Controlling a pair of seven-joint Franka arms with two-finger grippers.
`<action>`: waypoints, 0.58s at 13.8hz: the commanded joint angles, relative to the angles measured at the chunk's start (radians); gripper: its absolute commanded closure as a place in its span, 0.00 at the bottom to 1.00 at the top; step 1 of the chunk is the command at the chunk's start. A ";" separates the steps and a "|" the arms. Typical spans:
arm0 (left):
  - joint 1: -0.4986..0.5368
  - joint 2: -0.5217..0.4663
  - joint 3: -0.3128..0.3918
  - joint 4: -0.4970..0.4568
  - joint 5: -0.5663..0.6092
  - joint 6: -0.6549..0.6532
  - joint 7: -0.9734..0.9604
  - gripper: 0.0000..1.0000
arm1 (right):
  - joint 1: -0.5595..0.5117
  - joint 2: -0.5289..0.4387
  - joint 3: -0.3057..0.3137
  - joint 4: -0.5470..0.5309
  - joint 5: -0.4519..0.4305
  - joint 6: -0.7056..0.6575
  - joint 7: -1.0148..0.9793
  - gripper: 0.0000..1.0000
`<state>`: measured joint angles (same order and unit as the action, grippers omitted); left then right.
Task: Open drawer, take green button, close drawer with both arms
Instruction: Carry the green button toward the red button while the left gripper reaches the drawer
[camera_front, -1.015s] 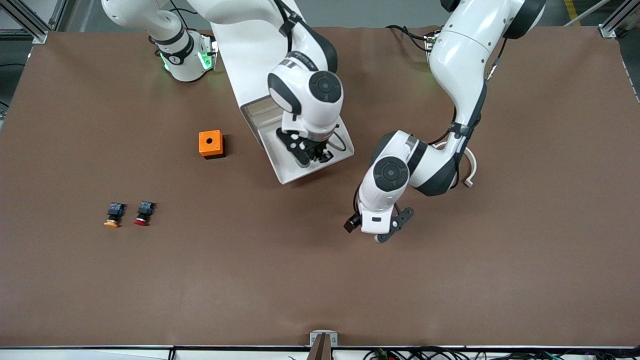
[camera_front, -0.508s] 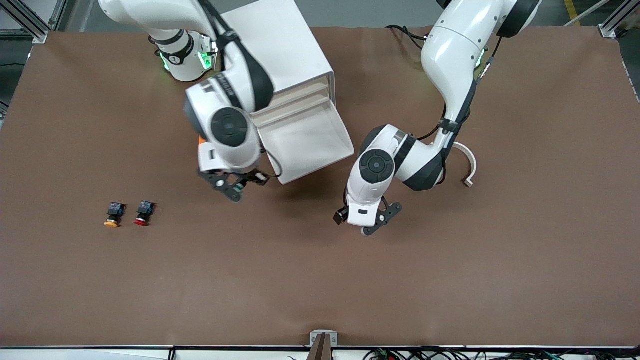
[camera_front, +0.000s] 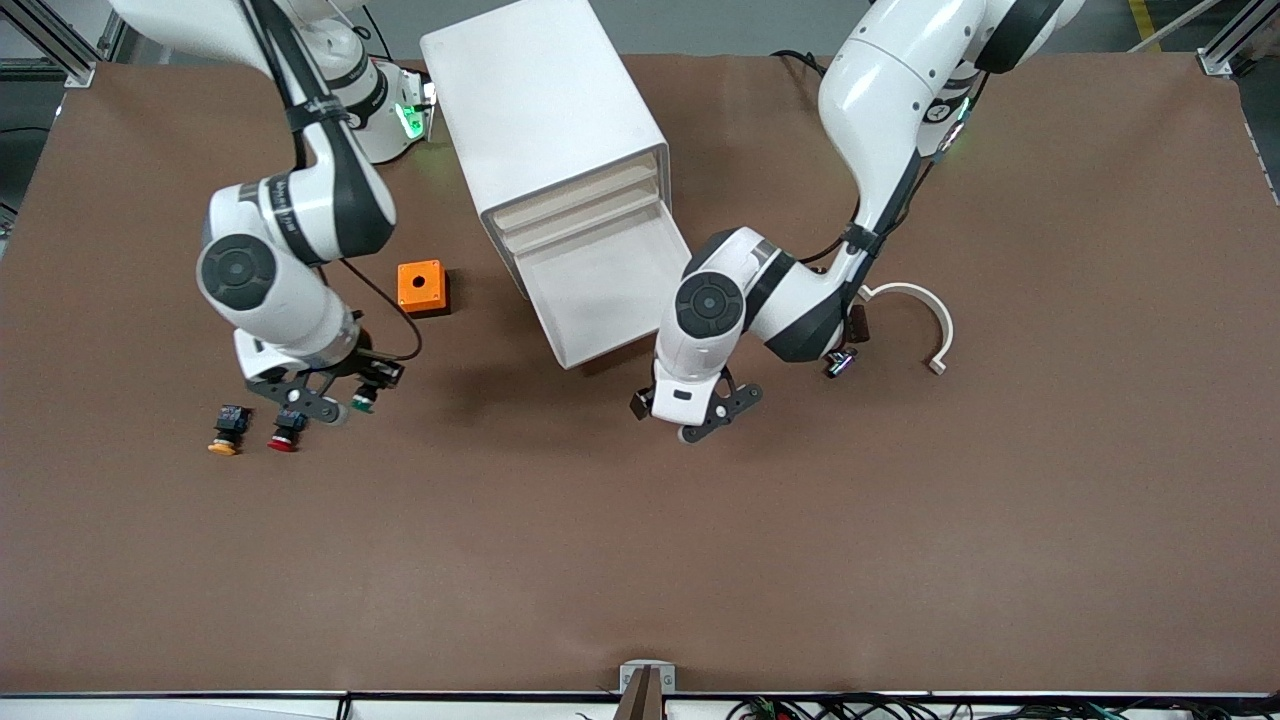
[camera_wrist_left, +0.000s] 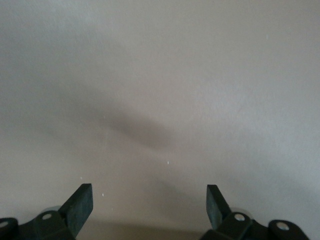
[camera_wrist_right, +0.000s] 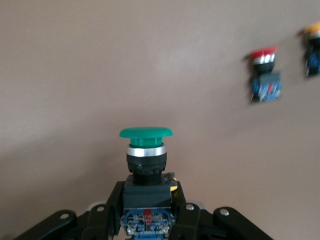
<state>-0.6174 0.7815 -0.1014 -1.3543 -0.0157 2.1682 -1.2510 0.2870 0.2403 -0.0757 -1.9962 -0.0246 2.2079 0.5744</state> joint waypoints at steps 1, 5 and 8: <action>-0.010 -0.013 -0.001 -0.028 0.022 0.005 0.001 0.00 | -0.087 -0.023 0.022 -0.085 -0.014 0.113 -0.147 1.00; -0.033 -0.013 -0.017 -0.039 0.022 0.007 0.001 0.00 | -0.161 0.049 0.021 -0.118 -0.015 0.220 -0.267 1.00; -0.041 -0.013 -0.049 -0.039 0.020 0.005 0.001 0.00 | -0.213 0.126 0.020 -0.116 -0.017 0.291 -0.335 1.00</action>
<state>-0.6513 0.7816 -0.1313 -1.3778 -0.0157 2.1682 -1.2510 0.1229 0.3171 -0.0747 -2.1172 -0.0247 2.4486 0.2816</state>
